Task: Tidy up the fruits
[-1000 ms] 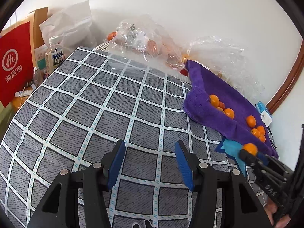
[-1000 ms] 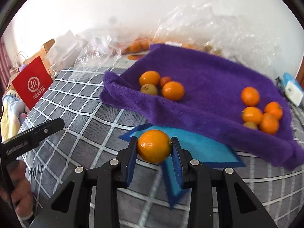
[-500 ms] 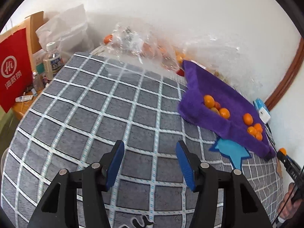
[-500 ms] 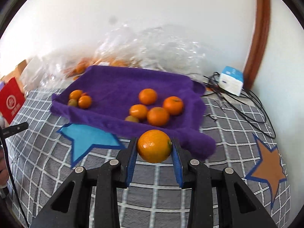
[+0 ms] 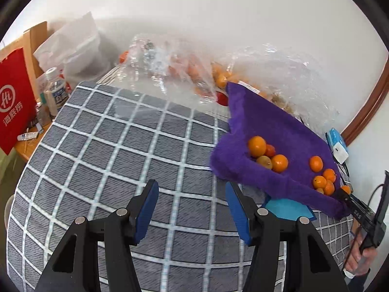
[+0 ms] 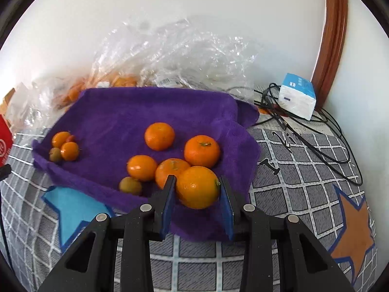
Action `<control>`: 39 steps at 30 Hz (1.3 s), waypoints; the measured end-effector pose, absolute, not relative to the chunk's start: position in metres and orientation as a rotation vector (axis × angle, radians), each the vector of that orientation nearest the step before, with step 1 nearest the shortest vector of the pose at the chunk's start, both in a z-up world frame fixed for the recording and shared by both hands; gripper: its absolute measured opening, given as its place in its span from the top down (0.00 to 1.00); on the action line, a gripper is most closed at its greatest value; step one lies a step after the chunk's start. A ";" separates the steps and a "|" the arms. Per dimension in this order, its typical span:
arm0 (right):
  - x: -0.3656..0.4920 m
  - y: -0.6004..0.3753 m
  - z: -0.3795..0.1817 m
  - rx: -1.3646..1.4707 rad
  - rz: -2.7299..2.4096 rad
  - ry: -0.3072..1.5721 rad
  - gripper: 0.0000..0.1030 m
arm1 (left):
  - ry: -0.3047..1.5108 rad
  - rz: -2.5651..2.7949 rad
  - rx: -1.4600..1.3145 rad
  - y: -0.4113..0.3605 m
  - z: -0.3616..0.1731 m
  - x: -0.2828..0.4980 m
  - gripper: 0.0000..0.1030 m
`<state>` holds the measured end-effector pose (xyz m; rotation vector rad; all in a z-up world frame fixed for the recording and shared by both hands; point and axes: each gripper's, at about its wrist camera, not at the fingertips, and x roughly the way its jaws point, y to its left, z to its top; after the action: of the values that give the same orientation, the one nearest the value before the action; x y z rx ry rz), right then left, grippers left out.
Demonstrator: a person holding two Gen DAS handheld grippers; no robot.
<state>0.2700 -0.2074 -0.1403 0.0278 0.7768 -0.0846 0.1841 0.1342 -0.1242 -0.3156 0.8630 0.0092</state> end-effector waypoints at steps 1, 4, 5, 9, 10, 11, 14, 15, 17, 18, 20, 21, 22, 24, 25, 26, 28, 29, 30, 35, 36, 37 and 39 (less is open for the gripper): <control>0.273 -0.208 -0.143 0.026 -0.087 0.790 0.66 | 0.863 -0.002 -0.310 0.129 -0.123 0.186 0.47; 0.277 -0.209 -0.149 0.016 -0.082 0.807 0.66 | 0.860 -0.027 -0.276 0.112 -0.119 0.192 0.47; 0.276 -0.208 -0.149 0.007 -0.084 0.802 0.65 | 0.860 -0.032 -0.265 0.107 -0.117 0.193 0.47; 0.272 -0.205 -0.146 0.004 -0.086 0.807 0.59 | 0.856 -0.060 -0.226 0.088 -0.111 0.194 0.47; 0.269 -0.205 -0.143 0.010 -0.083 0.803 0.55 | 0.853 -0.066 -0.219 0.084 -0.109 0.193 0.47; 0.264 -0.204 -0.138 0.012 -0.084 0.792 0.51 | 0.849 -0.070 -0.207 0.079 -0.106 0.190 0.47; 0.250 -0.202 -0.124 0.024 -0.101 0.763 0.46 | 0.841 -0.067 -0.173 0.069 -0.097 0.183 0.47; 0.244 -0.202 -0.118 0.037 -0.100 0.753 0.45 | 0.839 -0.065 -0.165 0.067 -0.094 0.181 0.47; 0.230 -0.201 -0.106 0.067 -0.095 0.739 0.43 | 0.828 -0.066 -0.147 0.062 -0.086 0.173 0.47; 0.224 -0.200 -0.100 0.076 -0.092 0.735 0.43 | 0.818 -0.065 -0.137 0.059 -0.082 0.167 0.47; 0.211 -0.198 -0.089 0.084 -0.092 0.726 0.43 | 0.796 -0.062 -0.119 0.054 -0.073 0.156 0.44; 0.204 -0.196 -0.084 0.082 -0.096 0.719 0.43 | 0.784 -0.060 -0.111 0.052 -0.068 0.150 0.43; 0.196 -0.195 -0.079 0.081 -0.101 0.712 0.43 | 0.771 -0.062 -0.103 0.049 -0.063 0.142 0.43; 0.179 -0.193 -0.069 0.074 -0.104 0.704 0.43 | 0.748 -0.062 -0.093 0.045 -0.054 0.127 0.41; 0.172 -0.192 -0.065 0.070 -0.110 0.699 0.43 | 0.736 -0.060 -0.092 0.043 -0.050 0.122 0.36; 0.162 -0.191 -0.061 0.068 -0.119 0.691 0.43 | 0.718 -0.060 -0.091 0.041 -0.046 0.114 0.34; 0.146 -0.191 -0.054 0.065 -0.126 0.679 0.35 | 0.682 -0.059 -0.087 0.037 -0.038 0.099 0.26; 0.139 -0.191 -0.052 0.066 -0.128 0.670 0.24 | 0.667 -0.050 -0.076 0.034 -0.034 0.091 0.25; 0.128 -0.191 -0.049 0.069 -0.128 0.651 0.20 | 0.657 -0.046 -0.066 0.032 -0.030 0.084 0.24; 0.085 -0.187 -0.038 0.048 -0.129 0.597 0.09 | 0.630 -0.055 -0.051 0.023 -0.015 0.051 0.16; 0.079 -0.186 -0.036 0.046 -0.133 0.594 0.07 | 0.628 -0.055 -0.049 0.021 -0.013 0.046 0.16; 0.072 -0.186 -0.035 0.045 -0.140 0.592 0.06 | 0.625 -0.059 -0.048 0.020 -0.010 0.040 0.16; 0.059 -0.186 -0.031 0.050 -0.148 0.587 0.05 | 0.618 -0.066 -0.050 0.017 -0.005 0.029 0.14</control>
<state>0.0588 -0.1856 -0.0315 0.0495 0.5873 -0.1483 0.0292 0.0172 -0.0050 -0.0501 0.6182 -0.0656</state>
